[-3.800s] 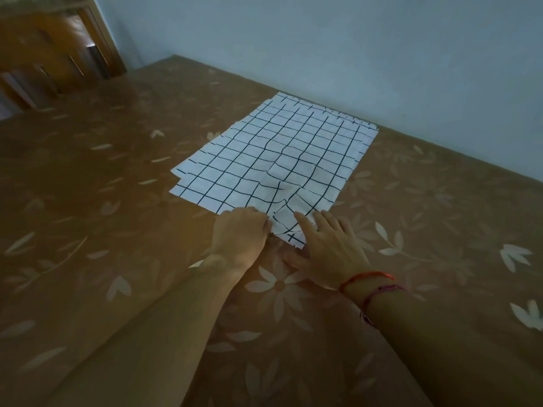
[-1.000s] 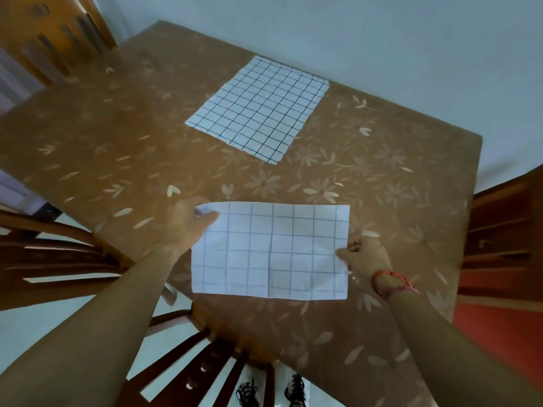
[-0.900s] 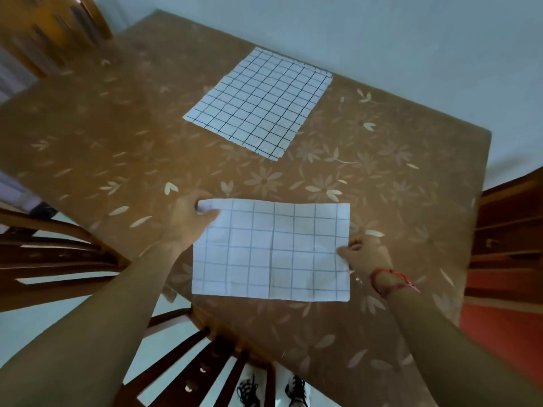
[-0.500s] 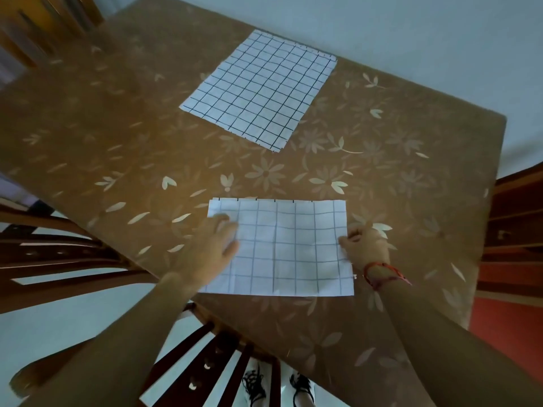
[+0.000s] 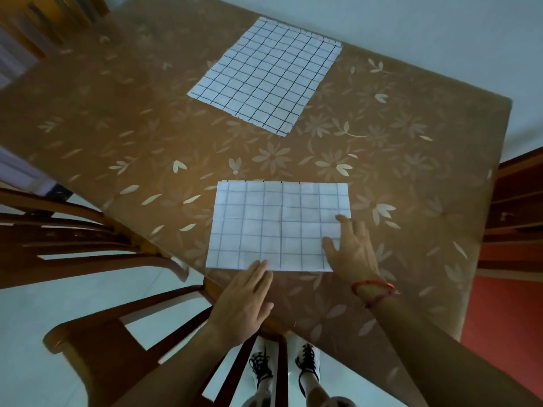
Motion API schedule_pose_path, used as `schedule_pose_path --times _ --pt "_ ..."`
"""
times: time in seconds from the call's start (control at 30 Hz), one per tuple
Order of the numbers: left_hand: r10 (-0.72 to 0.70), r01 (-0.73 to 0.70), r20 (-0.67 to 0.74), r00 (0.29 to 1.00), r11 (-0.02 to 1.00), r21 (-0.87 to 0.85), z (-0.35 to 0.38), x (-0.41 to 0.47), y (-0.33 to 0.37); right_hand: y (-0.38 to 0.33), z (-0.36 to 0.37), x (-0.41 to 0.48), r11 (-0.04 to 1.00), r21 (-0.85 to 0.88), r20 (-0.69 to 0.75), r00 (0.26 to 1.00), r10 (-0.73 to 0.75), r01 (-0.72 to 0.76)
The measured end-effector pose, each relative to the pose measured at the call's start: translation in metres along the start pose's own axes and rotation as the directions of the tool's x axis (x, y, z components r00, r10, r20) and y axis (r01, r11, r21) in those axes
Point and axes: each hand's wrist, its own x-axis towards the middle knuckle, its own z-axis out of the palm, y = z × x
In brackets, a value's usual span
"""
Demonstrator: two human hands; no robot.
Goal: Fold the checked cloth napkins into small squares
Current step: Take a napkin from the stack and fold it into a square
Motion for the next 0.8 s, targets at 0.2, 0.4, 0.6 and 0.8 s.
schedule_pose_path --times 0.2,0.4,0.6,0.8 --pt "-0.046 0.047 0.023 0.999 0.999 -0.027 0.012 -0.006 0.007 -0.026 0.033 -0.07 0.933 -0.089 0.33 0.894 -0.302 0.348" --pt "-0.055 0.058 0.039 0.998 0.996 -0.068 0.019 0.002 0.011 -0.034 0.052 -0.093 0.837 -0.127 0.407 0.797 -0.445 0.532" --pt "-0.08 0.082 0.026 0.996 0.993 -0.084 0.022 0.001 0.009 -0.042 0.059 -0.094 0.832 -0.132 0.443 0.783 -0.436 0.538" --pt "-0.122 0.126 0.062 0.991 0.99 -0.064 0.026 -0.003 -0.004 -0.04 0.057 -0.093 0.845 -0.148 0.471 0.788 -0.396 0.513"
